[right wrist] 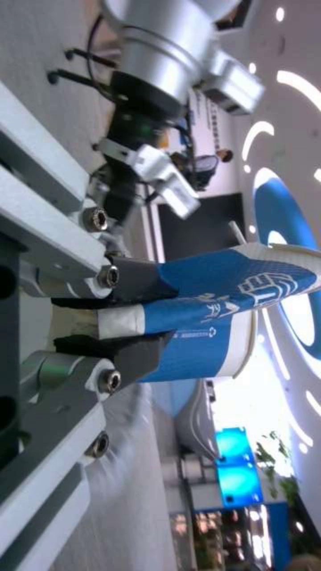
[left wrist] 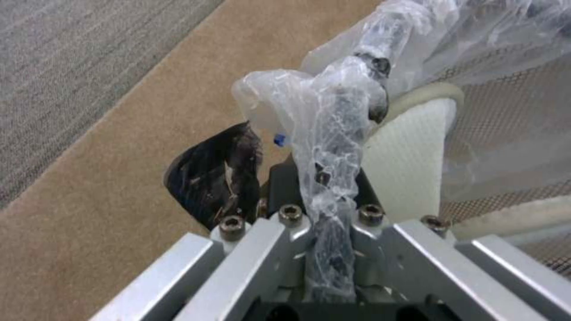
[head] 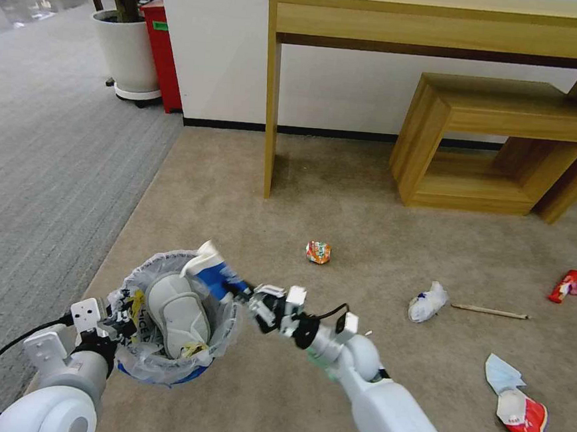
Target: Pick up the trash bin and place the garbage on the floor into it.
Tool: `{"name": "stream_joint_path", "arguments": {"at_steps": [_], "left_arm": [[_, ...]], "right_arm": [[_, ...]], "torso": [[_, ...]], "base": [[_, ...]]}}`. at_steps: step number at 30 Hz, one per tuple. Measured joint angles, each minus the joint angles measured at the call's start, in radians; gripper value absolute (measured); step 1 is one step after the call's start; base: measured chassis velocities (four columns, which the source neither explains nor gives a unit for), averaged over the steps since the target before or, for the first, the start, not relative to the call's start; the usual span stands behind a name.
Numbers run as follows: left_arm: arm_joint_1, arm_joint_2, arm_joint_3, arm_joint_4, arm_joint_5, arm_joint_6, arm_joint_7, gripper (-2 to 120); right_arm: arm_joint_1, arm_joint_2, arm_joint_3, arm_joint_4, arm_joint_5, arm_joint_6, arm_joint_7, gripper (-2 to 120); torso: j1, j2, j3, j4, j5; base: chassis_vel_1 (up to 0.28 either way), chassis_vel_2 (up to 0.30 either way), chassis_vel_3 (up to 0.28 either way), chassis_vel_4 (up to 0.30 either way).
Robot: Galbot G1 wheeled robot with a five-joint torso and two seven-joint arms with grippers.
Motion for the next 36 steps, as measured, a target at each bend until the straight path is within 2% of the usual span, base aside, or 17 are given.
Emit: {"name": "stream_joint_path", "arguments": {"at_steps": [7, 9, 11, 13, 15, 17, 19, 20, 21, 23, 25, 27, 29, 31, 32, 35, 36], "left_arm": [[0.000, 0.000, -0.003, -0.005, -0.002, 0.000, 0.000, 1], [-0.001, 0.000, -0.002, -0.005, -0.003, 0.000, 0.000, 1], [-0.002, 0.000, -0.001, -0.006, -0.004, 0.000, 0.000, 1], [-0.007, -0.002, 0.003, -0.006, -0.004, 0.000, 0.001, 1], [-0.009, -0.002, 0.004, -0.006, -0.004, 0.000, 0.001, 1], [-0.011, -0.003, 0.007, -0.004, -0.004, 0.001, 0.001, 1], [-0.011, -0.004, 0.007, -0.003, -0.003, 0.001, 0.001, 1], [-0.012, -0.004, 0.007, -0.002, -0.003, 0.002, 0.001, 1], [-0.012, -0.004, 0.007, -0.002, -0.003, 0.002, 0.001, 1], [-0.013, -0.003, 0.007, 0.000, -0.003, 0.002, 0.001, 1], [-0.013, -0.003, 0.006, 0.000, -0.004, 0.002, 0.001, 1], [-0.016, -0.002, 0.001, 0.003, -0.007, 0.002, 0.001, 1], [-0.020, -0.002, -0.003, 0.007, -0.011, 0.002, 0.001, 1], [-0.038, 0.001, -0.014, 0.019, -0.041, 0.002, -0.010, 1], [-0.038, 0.001, -0.014, 0.019, -0.041, 0.002, -0.010, 1], [-0.047, 0.011, -0.031, 0.023, -0.083, 0.006, -0.021, 1], [-0.047, 0.011, -0.031, 0.023, -0.083, 0.006, -0.021, 1]], "right_arm": [[0.010, 0.005, -0.019, -0.025, -0.043, 0.000, 0.019, 8], [0.009, 0.001, -0.018, -0.026, -0.049, -0.001, 0.024, 16], [0.008, -0.001, -0.016, -0.026, -0.050, -0.002, 0.024, 19], [0.002, -0.008, -0.007, -0.022, -0.053, -0.003, 0.023, 30], [0.001, -0.012, -0.004, -0.020, -0.055, -0.004, 0.021, 34], [-0.005, -0.020, 0.006, -0.013, -0.061, -0.005, 0.008, 45], [-0.007, -0.022, 0.010, -0.010, -0.063, -0.006, 0.004, 47], [-0.011, -0.026, 0.019, -0.007, -0.064, -0.006, 0.001, 55], [-0.011, -0.026, 0.019, -0.007, -0.064, -0.006, 0.001, 55], [-0.015, -0.029, 0.032, -0.007, -0.065, -0.007, 0.001, 68], [-0.016, -0.030, 0.039, -0.006, -0.065, -0.007, 0.006, 69], [-0.022, -0.032, 0.062, 0.016, -0.062, -0.007, 0.049, 81], [-0.026, -0.033, 0.077, 0.032, -0.057, -0.007, 0.084, 84], [-0.043, -0.036, 0.135, 0.088, -0.049, -0.010, 0.229, 95], [-0.043, -0.036, 0.135, 0.088, -0.049, -0.010, 0.229, 95], [-0.073, -0.043, 0.246, 0.134, -0.074, -0.007, 0.461, 100], [-0.073, -0.043, 0.246, 0.134, -0.074, -0.007, 0.461, 100]], "torso": [[0.000, 0.000, 0.000, 0.0000, 0.0000], [0.000, 0.000, 0.000, 0.0000, 0.0000], [0.000, 0.000, 0.000, -0.0001, 0.0000], [0.000, 0.000, 0.000, -0.0001, 0.0000], [0.000, 0.000, 0.000, -0.0001, 0.0001], [0.000, 0.000, 0.000, -0.0001, 0.0001], [0.000, 0.000, 0.000, -0.0001, 0.0001], [0.000, 0.000, 0.000, -0.0001, 0.0001], [0.000, 0.000, 0.000, -0.0001, 0.0001], [0.000, 0.000, 0.000, -0.0001, 0.0001], [0.000, 0.000, 0.000, 0.0000, 0.0001], [0.000, 0.000, 0.000, 0.0000, 0.0002], [0.000, 0.000, 0.000, 0.0000, 0.0002], [0.000, 0.000, 0.000, 0.0000, 0.0003], [0.000, 0.000, 0.000, 0.0000, 0.0003], [0.000, 0.000, 0.000, -0.0001, 0.0004], [0.000, 0.000, 0.000, -0.0001, 0.0004]], "base": [[0.000, 0.000, 0.000, 0.000], [0.000, 0.000, 0.000, 0.000], [0.000, 0.000, 0.000, 0.000], [0.000, 0.000, 0.000, 0.000], [0.000, 0.000, 0.000, 0.000], [0.000, 0.000, 0.000, 0.000], [0.000, 0.000, 0.000, 0.000], [0.000, 0.000, 0.000, 0.000], [0.000, 0.000, 0.000, 0.000], [0.000, 0.000, 0.000, 0.000], [0.000, 0.000, 0.000, 0.000], [0.000, 0.000, 0.000, 0.000], [0.000, 0.000, 0.000, 0.000], [0.000, 0.000, 0.000, 0.000], [0.000, 0.000, 0.000, 0.000], [0.000, 0.000, 0.000, 0.000], [0.000, 0.000, 0.000, 0.000]]}}
